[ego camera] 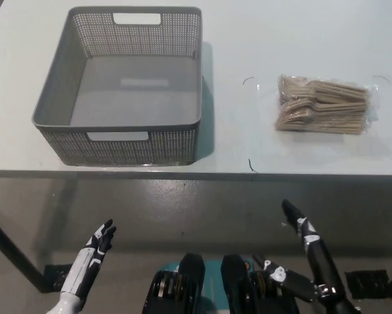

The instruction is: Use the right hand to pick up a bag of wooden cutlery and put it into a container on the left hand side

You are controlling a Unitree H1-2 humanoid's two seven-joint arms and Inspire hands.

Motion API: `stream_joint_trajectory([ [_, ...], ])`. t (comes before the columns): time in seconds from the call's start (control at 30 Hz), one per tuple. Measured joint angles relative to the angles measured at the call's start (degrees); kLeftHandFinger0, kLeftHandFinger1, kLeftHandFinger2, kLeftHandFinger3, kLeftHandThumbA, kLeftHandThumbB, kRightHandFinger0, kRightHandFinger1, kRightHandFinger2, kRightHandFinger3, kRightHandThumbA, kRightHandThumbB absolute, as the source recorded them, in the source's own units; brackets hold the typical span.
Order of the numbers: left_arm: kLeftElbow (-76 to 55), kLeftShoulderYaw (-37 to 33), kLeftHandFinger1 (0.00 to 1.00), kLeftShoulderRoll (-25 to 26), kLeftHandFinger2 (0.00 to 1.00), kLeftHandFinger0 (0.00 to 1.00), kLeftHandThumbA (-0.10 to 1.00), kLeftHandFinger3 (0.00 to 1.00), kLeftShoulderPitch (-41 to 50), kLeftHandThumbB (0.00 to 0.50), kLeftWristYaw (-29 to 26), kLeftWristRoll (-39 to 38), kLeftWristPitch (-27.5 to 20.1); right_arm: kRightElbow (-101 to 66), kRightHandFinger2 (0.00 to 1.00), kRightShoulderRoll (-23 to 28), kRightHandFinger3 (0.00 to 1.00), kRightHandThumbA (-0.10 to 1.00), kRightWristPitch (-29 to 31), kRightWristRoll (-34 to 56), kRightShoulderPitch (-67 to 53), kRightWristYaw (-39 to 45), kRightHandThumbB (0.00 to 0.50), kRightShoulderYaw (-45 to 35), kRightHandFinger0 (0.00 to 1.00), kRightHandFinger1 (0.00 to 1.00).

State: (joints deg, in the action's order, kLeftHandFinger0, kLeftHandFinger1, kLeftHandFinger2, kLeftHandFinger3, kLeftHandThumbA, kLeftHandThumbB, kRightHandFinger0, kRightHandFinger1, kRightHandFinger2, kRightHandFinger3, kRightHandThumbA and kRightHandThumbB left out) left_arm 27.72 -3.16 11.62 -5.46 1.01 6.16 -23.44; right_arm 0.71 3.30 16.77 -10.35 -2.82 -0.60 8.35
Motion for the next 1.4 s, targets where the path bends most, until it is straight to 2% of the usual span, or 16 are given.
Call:
stream_joint_trajectory([
  [0.13,0.3,-0.5,1.0,0.3,1.0,1.0,1.0,1.0,0.0,0.41,0.0,0.4,-0.5,-7.7,1.0,-0.1,1.0,0.88,0.0,-1.0,-1.4,-0.4,0.358,-1.4,1.0,1.0],
  [0.17,0.3,-0.6,1.0,0.3,1.0,1.0,1.0,1.0,0.0,0.424,0.0,0.5,-0.6,-8.8,1.0,-0.1,1.0,0.88,-0.1,-1.5,-1.5,-0.5,0.387,-1.6,1.0,1.0],
  [0.2,0.3,-0.7,1.0,0.3,1.0,1.0,1.0,1.0,-0.1,0.424,0.0,0.6,-0.6,-10.5,1.0,-0.1,1.0,0.85,-0.2,-2.2,-1.5,-0.6,0.373,-2.0,1.0,1.0],
  [0.27,0.3,-0.9,1.0,0.3,1.0,1.0,1.0,1.0,-0.2,0.422,0.0,0.7,-0.8,-14.0,1.0,0.0,1.0,0.79,-1.3,-3.9,-1.2,-0.7,0.375,-3.0,1.0,1.0],
  [0.3,0.3,-1.0,1.0,0.4,1.0,1.0,1.0,1.0,-0.2,0.423,0.0,0.8,-0.8,-15.5,1.0,0.0,1.0,0.79,-1.7,-4.7,-0.7,-0.7,0.401,-3.7,1.0,1.0],
  [0.47,0.3,-1.4,1.0,0.7,1.0,1.0,1.0,1.0,-0.4,0.426,0.0,0.9,-1.1,-17.4,1.0,1.4,1.0,0.82,-4.1,-7.6,3.8,-0.8,0.434,-6.5,1.0,1.0],
  [0.5,0.3,-1.5,1.0,0.7,1.0,1.0,1.0,1.0,-0.5,0.435,0.0,0.9,-1.2,-18.1,1.0,2.3,1.0,0.9,-5.6,-8.6,5.6,-0.5,0.452,-7.2,1.0,1.0],
  [0.53,0.3,-1.5,1.0,0.8,1.0,1.0,1.0,1.0,-0.5,0.437,0.0,0.9,-1.2,-18.5,1.0,2.9,1.0,0.93,-6.3,-9.0,6.3,-0.4,0.453,-7.5,1.0,1.0],
  [0.6,0.3,-1.7,1.0,0.9,1.0,1.0,1.0,1.0,-0.4,0.442,0.1,0.8,-1.2,-19.7,1.0,5.3,1.0,0.93,-9.2,-11.5,9.3,0.2,0.449,-8.3,1.0,1.0],
  [0.73,0.3,-2.0,1.0,0.9,1.0,1.0,1.0,1.0,0.2,0.449,0.2,0.8,-1.2,-20.0,1.0,9.7,1.0,0.86,-13.9,-15.2,14.4,1.9,0.46,-8.8,1.0,1.0],
  [0.8,0.3,-2.3,1.0,0.9,1.0,1.0,1.0,1.0,0.7,0.45,0.2,0.7,-1.2,-19.6,1.0,12.4,1.0,0.78,-16.7,-16.8,17.6,3.6,0.483,-8.7,1.0,1.0],
  [0.87,0.4,-2.5,1.0,0.8,1.0,1.0,1.0,1.0,1.3,0.444,0.3,0.6,-1.2,-18.4,1.0,15.2,1.0,0.75,-19.5,-18.4,21.0,5.7,0.499,-8.1,1.0,1.0],
  [1.13,0.3,-2.7,1.0,0.9,1.0,1.0,1.0,1.0,2.1,0.443,0.7,0.0,-1.2,-7.4,1.0,22.3,1.0,0.8,-27.6,-22.6,36.9,12.6,0.5,-3.6,1.0,1.0],
  [1.3,0.4,-2.8,1.0,0.9,1.0,1.0,1.0,1.0,2.1,0.431,1.1,-0.1,-1.2,3.0,1.0,26.1,1.0,0.69,-30.7,-23.7,47.1,18.1,0.5,1.3,1.0,1.0],
  [1.4,0.4,-3.0,1.0,1.0,1.0,1.0,1.0,1.0,2.1,0.424,1.1,0.0,-1.2,8.5,1.0,27.0,1.0,0.67,-31.6,-24.2,51.7,21.5,0.5,4.4,1.0,1.0],
])
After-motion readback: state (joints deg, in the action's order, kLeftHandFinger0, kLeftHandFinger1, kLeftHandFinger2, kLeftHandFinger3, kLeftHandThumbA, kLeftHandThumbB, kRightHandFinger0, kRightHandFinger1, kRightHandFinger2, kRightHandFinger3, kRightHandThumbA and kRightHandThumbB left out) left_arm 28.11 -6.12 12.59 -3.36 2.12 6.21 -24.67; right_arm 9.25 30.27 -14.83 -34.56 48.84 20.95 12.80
